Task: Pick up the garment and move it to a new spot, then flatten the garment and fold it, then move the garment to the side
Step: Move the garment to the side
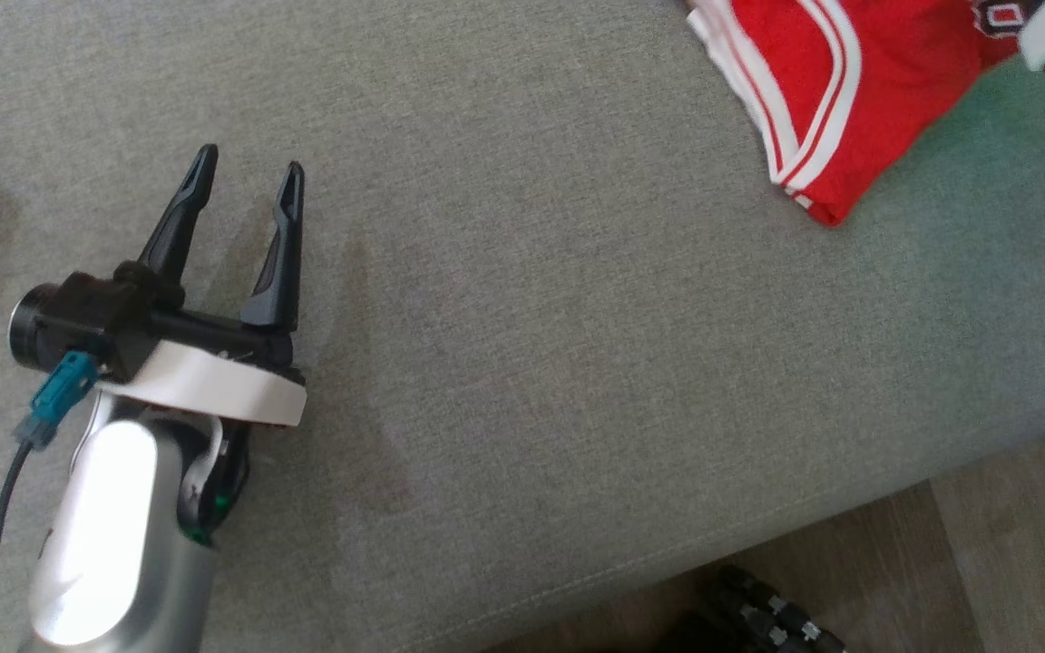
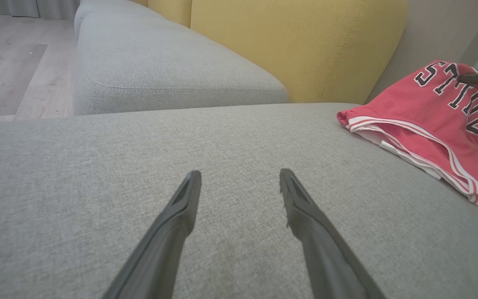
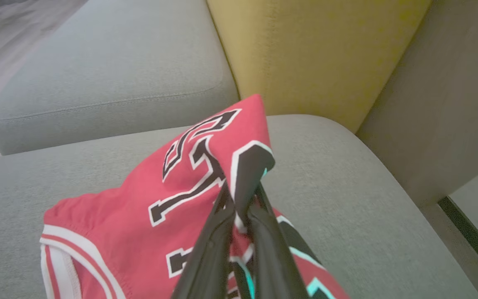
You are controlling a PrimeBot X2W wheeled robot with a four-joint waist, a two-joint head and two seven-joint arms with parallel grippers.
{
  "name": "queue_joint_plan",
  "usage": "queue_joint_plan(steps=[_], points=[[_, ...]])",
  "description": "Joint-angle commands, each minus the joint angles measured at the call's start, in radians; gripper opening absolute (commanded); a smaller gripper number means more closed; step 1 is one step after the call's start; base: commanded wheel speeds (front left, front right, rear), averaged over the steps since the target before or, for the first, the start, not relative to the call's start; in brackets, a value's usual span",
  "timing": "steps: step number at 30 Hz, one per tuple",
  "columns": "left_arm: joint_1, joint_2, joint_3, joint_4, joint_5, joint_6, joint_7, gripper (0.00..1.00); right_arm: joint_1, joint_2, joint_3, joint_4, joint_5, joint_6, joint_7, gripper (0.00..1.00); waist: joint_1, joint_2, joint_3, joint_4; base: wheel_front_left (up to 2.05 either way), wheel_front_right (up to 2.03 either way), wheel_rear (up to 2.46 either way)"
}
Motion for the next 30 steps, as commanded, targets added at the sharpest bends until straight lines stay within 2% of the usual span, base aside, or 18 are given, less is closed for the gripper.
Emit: queue_joint_plan(steps=[1, 8, 9, 10, 11, 12, 13, 21, 30], points=[[-0.030, 0.022, 0.035, -0.037, -0.004, 0.007, -0.006, 1.00, -0.029, -0.025, -0.027, -0.011, -0.018, -0.001, -0.003, 0.00, -0.0001, 0.0000, 0.000, -0.001, 0.00, 0.00, 0.00], [-0.035, 0.025, 0.029, -0.030, -0.009, 0.009, -0.009, 1.00, -0.038, -0.006, -0.086, 0.016, -0.085, -0.001, -0.005, 0.00, -0.0001, 0.0000, 0.002, 0.002, 0.00, 0.00, 0.00], [-0.036, 0.025, 0.028, -0.028, -0.010, 0.009, -0.010, 1.00, -0.037, -0.003, -0.092, 0.018, -0.092, -0.001, -0.004, 0.20, -0.0001, 0.0000, 0.001, 0.004, 0.00, 0.00, 0.00], [-0.036, 0.025, 0.028, -0.028, -0.010, 0.009, -0.010, 1.00, -0.037, -0.003, -0.092, 0.018, -0.092, -0.001, -0.004, 0.20, -0.0001, 0.0000, 0.001, 0.004, 0.00, 0.00, 0.00], [-0.036, 0.025, 0.027, -0.026, -0.011, 0.010, -0.010, 1.00, -0.035, 0.001, -0.098, 0.020, -0.100, -0.001, -0.003, 0.45, -0.0001, 0.0000, -0.001, 0.005, 0.00, 0.00, 0.00], [-0.036, 0.024, 0.027, -0.024, -0.013, 0.010, -0.011, 1.00, -0.033, 0.006, -0.103, 0.018, -0.107, -0.001, -0.006, 0.96, -0.0001, 0.0000, -0.003, 0.006, 0.00, 0.00, 0.00], [-0.035, 0.023, 0.026, -0.021, -0.014, 0.011, -0.012, 1.00, -0.030, 0.011, -0.107, 0.016, -0.115, -0.001, -0.007, 1.00, -0.0001, 0.0000, -0.007, 0.008, 0.00, 0.00, 0.00], [-0.020, 0.007, 0.031, 0.013, -0.033, 0.023, -0.037, 1.00, 0.027, 0.038, -0.101, -0.066, -0.172, -0.001, -0.045, 1.00, -0.0001, 0.0000, -0.085, 0.034, 0.00, 0.00, 0.00], [0.046, -0.013, 0.071, 0.039, -0.053, 0.057, -0.061, 1.00, 0.213, 0.060, -0.086, -0.330, -0.180, -0.001, -0.124, 1.00, -0.0001, 0.0000, -0.251, 0.103, 0.00, 0.00, 0.00]])
